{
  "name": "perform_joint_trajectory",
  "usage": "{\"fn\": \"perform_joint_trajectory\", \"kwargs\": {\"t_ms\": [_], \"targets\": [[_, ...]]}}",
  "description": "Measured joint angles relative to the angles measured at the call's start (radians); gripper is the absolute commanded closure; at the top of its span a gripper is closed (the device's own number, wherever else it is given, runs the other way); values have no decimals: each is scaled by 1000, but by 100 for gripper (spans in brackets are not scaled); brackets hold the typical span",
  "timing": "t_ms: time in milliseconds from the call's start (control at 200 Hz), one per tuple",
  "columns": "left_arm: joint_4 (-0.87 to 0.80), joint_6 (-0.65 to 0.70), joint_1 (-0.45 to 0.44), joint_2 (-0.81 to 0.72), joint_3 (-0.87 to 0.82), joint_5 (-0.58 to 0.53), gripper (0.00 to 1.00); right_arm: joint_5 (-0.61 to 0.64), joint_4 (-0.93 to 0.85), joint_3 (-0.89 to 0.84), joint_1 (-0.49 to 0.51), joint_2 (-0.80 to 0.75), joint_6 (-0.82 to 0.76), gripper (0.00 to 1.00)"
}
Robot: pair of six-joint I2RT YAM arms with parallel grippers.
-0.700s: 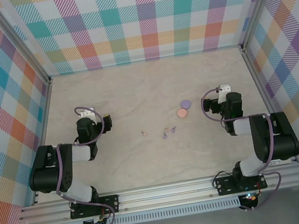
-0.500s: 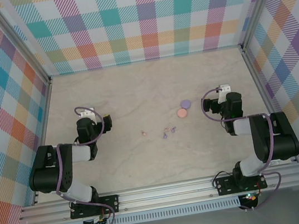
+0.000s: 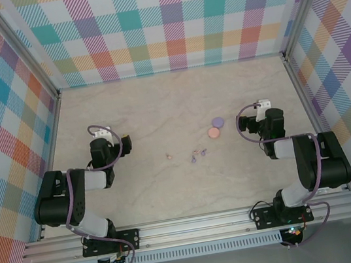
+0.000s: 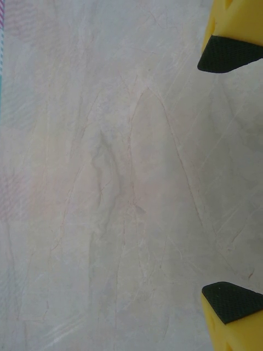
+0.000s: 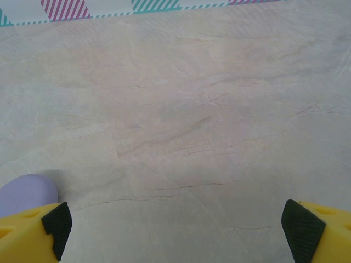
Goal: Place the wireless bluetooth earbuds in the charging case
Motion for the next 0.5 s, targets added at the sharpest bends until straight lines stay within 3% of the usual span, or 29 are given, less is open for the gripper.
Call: {"fn": "perform_joint_trajectory", "kwargs": {"t_ms": [115, 295, 500], "targets": [[-92, -14, 0, -70, 3, -25, 0, 16, -116, 18, 0, -72, 9, 0], [-366, -67, 0, -291, 97, -33, 0, 13, -413, 155, 0, -216, 75, 0], [-659, -182, -1, -372, 280, 32, 0, -21, -739, 339, 0, -209, 185, 0]]}}
